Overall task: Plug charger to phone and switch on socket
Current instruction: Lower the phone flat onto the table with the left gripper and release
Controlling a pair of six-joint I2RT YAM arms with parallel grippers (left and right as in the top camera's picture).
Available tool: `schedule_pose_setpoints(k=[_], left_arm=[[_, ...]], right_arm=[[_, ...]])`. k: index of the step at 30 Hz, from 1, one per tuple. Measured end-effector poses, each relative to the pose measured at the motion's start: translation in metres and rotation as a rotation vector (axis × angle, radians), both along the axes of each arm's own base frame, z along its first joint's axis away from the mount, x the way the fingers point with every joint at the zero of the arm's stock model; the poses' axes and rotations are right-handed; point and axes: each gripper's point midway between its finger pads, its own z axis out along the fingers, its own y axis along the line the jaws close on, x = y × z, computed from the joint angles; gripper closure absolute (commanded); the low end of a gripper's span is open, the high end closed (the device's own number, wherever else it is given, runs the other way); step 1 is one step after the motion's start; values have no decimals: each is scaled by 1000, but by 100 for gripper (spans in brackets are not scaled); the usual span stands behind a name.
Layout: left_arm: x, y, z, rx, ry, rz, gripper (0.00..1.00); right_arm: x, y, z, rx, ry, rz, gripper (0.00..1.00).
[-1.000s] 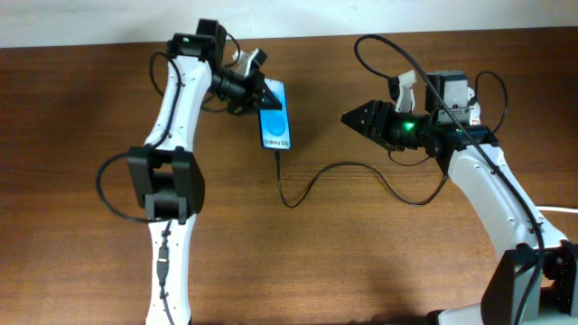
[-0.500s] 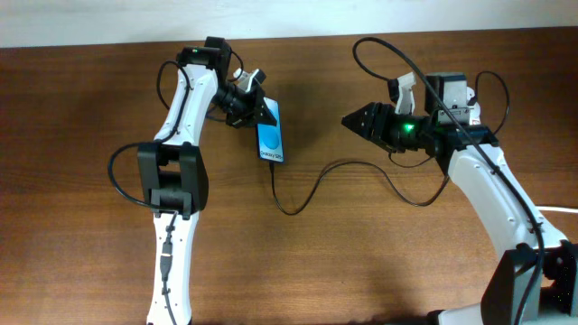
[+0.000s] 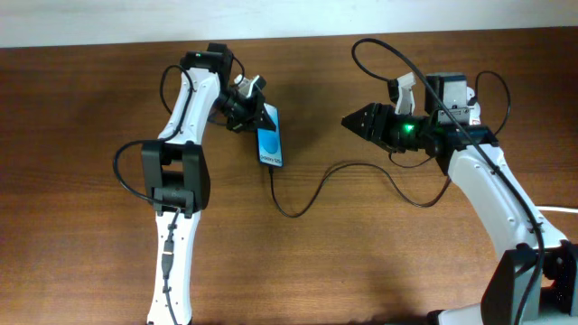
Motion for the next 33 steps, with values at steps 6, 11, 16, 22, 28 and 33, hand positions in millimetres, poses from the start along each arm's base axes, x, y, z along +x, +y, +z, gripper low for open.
schedule_pose_setpoints(k=[6,11,16,22,28,33], left_arm=[[0,3,-3,23,-1,2,78],[0,4,-4,32,-1,1,70],[0,4,-4,32,0,2,65],[0,8,-7,66,27,33,55],[0,13,-11,105,34,45,51],[-3,17,-13,132,46,44,50]], right_arm=[[0,0,0,-3,-1,-2,37],[0,0,0,-3,0,-2,37],[0,0,0,-3,-1,-2,36],[0,0,0,-3,-1,-1,33],[1,0,0,-4,-4,-1,31],[1,0,0,-5,-5,0,28]])
